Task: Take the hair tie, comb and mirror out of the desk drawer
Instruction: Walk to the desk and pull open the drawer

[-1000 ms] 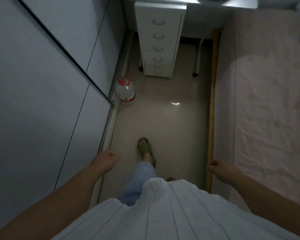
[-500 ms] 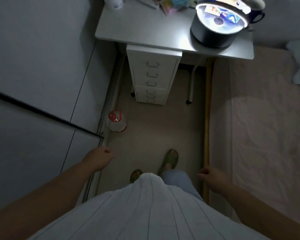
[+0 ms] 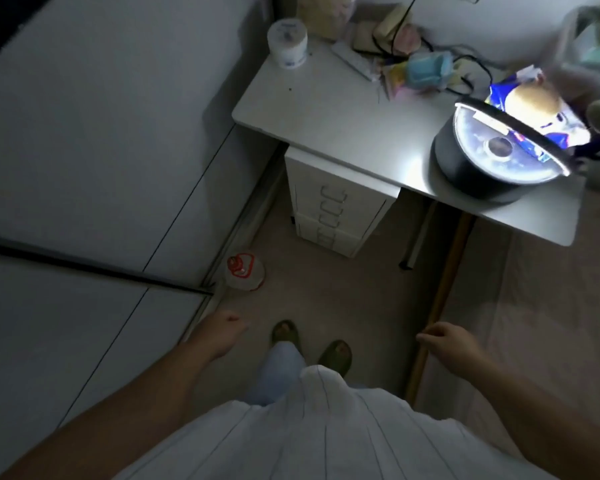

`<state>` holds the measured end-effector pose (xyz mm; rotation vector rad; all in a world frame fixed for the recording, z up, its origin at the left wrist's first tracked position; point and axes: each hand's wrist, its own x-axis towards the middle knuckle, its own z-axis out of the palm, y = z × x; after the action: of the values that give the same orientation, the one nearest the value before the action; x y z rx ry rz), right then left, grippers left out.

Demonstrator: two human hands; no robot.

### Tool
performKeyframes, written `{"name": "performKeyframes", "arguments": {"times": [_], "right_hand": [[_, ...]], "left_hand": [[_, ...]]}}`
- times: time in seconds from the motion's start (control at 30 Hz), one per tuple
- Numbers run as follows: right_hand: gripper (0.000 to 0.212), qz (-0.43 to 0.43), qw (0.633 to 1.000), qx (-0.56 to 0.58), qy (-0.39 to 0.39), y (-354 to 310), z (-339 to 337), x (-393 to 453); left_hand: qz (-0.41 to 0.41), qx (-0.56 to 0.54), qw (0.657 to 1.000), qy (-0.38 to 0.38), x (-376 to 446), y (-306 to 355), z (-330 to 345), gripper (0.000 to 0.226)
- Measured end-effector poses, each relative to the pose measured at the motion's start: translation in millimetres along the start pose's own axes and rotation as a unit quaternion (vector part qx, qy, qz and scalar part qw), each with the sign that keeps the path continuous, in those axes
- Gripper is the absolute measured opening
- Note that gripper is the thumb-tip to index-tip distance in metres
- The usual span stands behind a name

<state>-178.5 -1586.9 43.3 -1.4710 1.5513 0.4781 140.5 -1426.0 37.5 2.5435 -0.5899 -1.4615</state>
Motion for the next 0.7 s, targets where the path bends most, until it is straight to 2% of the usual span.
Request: {"name": "performKeyframes", "arguments": {"times": [0.17,0.3,0.33,0.57,0.63,0.7], "right_hand": [[0.03,-0.016,1.0,0.003,-0.003,-49,-29,29],[0.03,-0.03,0.999,-0.016,0.005,-84,-53,49],[0.03,-0.035,0.999,-0.021,0.009,-93,-61,55],[0.029,-0.115,0.984,-0.098,0.091,-161,-110,106],[0.029,-0.139,0.978,-0.108,0.11,-178,-119,123],[0.04,-0.166,0.971,-0.139,0.106,-192,-124,140]], "left_hand": [[-0.004,-0.025,1.0,0.007,35,35,-4,0.028],[-0.007,-0.052,0.999,-0.008,61,61,-12,0.015],[-0.014,-0.056,0.998,-0.007,68,67,-15,0.02],[-0.024,-0.065,0.998,-0.011,113,130,-40,0.037],[-0.025,-0.064,0.998,0.004,123,153,-43,0.031],[-0.03,-0.093,0.995,0.017,136,173,-41,0.021]]}}
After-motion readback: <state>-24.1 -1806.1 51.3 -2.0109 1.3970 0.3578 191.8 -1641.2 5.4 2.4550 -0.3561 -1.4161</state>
